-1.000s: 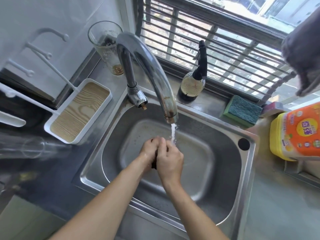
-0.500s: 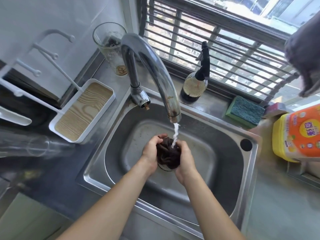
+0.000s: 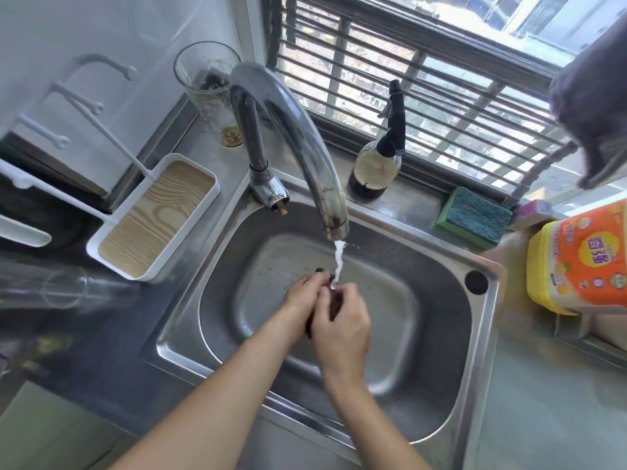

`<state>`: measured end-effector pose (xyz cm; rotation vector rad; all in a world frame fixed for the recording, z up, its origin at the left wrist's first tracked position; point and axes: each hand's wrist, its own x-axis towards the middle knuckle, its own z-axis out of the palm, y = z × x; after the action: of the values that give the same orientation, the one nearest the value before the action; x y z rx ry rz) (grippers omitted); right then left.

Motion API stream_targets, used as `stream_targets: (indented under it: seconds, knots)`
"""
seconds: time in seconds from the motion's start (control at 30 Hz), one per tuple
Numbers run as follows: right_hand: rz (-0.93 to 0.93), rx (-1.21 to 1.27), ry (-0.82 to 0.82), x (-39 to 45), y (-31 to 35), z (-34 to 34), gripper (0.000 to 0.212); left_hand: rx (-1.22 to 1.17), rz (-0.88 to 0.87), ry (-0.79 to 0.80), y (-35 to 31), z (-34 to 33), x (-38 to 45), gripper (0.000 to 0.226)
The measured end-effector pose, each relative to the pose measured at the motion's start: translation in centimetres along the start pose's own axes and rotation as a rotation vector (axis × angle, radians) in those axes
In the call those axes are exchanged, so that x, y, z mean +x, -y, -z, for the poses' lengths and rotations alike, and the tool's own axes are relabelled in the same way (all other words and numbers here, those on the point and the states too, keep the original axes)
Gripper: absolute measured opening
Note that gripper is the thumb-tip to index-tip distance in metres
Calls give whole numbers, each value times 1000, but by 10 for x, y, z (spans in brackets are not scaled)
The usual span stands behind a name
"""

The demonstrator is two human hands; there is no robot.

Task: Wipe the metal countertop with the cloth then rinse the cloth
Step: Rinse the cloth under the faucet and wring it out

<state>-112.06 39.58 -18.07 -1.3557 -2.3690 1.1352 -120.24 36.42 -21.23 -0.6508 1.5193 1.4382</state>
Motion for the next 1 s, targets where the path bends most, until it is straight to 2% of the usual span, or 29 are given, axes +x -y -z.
stream_targets:
  seconds: [0.07, 0.1, 0.17, 0.23, 0.27, 0.3, 0.4, 0.47, 0.5, 0.6, 0.63, 0.67, 0.77, 0.83, 0.9, 1.0]
  knots:
    - [113, -30, 21, -10, 7, -5, 29, -86, 67, 4, -1, 3, -2, 29]
    - [94, -40, 17, -1, 8, -6, 32, -39, 43, 5, 4, 5, -3, 30]
    - [-111, -33, 22, 31, 9, -9, 36, 87, -69, -13, 15, 4, -8, 32]
    - [-400, 41, 51, 60, 11, -6, 33, 159, -153, -16, 18, 0, -12, 36]
    - [-473, 78, 53, 65, 12, -7, 33, 189, -174, -25, 15, -1, -12, 37]
    - [-458, 80, 51, 60, 15, -9, 33, 215, -162, -33, 7, -3, -11, 35]
    - [-75, 107, -7, 12, 25, -25, 28, 170, -115, -118, -16, 10, 3, 34]
    - [55, 77, 7, 0, 27, -24, 29, 106, -65, -92, -15, 18, 4, 35]
    - [2, 46, 28, 14, 25, -23, 32, 124, -78, -50, -10, 17, 3, 31]
    - [-387, 29, 112, 68, 9, -15, 34, 217, -174, 15, 4, 2, -13, 30]
    - [-461, 63, 125, 77, 7, -12, 35, 243, -197, 16, 6, 0, -13, 31]
    - [-458, 67, 113, 75, 8, -12, 37, 268, -194, 13, 3, 0, -11, 31]
    - [-121, 55, 41, 25, 22, -28, 42, 328, -157, -90, -15, 10, -1, 32]
    - [16, 30, 43, 10, 24, -30, 41, 240, -103, -94, -16, 17, -1, 34]
    - [-74, -33, 47, 36, 18, -29, 41, 179, -51, -42, -7, 15, -4, 32]
    - [-416, -8, 87, 83, 2, -19, 46, 221, -71, 51, 8, 9, -10, 34]
